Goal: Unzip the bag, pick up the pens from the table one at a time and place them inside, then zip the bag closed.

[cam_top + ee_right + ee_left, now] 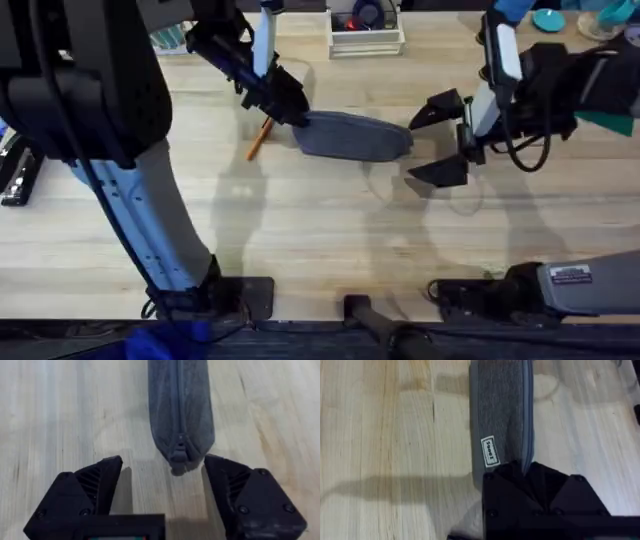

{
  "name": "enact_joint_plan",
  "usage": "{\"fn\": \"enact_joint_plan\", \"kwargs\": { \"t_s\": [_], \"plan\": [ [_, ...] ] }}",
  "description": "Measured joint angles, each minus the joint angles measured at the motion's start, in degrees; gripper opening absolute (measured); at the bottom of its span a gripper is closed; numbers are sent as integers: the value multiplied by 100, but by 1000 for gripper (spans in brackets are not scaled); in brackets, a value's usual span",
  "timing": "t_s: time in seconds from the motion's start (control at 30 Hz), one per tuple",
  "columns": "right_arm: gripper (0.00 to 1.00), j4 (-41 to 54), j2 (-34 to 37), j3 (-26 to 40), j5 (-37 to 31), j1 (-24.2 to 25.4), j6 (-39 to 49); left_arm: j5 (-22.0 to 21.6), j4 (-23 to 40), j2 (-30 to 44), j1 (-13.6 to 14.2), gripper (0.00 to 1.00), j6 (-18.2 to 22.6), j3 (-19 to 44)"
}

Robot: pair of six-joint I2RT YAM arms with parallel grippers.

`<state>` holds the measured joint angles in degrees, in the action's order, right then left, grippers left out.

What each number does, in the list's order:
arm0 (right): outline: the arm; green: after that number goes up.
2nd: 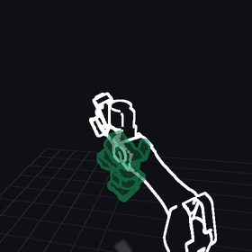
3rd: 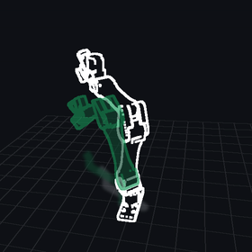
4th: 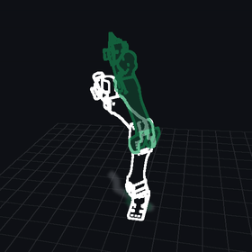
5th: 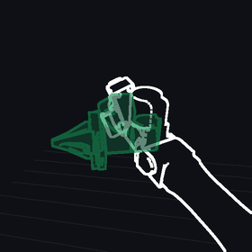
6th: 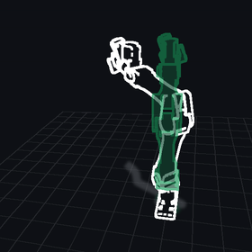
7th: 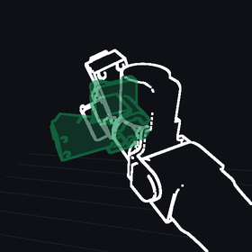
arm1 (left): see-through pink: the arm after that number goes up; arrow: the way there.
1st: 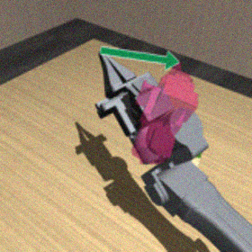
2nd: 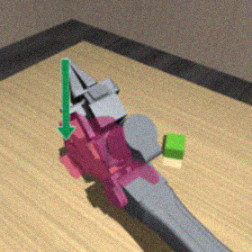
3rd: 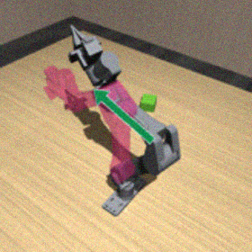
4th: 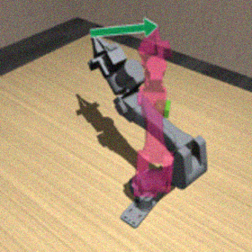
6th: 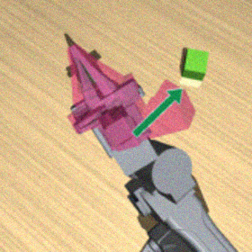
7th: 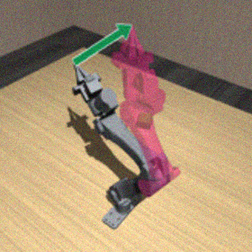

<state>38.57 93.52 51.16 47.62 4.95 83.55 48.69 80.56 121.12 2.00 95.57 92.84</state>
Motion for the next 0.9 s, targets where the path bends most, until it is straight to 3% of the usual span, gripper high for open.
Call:
{"fn": "enact_joint_plan", "kwargs": {
  "t_s": [0.2,0.9],
  "plan": [
    [997,-4,322,0,131,0,338,0,2,0,0,42,0,0],
    [997,26,334,0,433,0,396,-2,2,0,0,42,1,0]
  ]
}}
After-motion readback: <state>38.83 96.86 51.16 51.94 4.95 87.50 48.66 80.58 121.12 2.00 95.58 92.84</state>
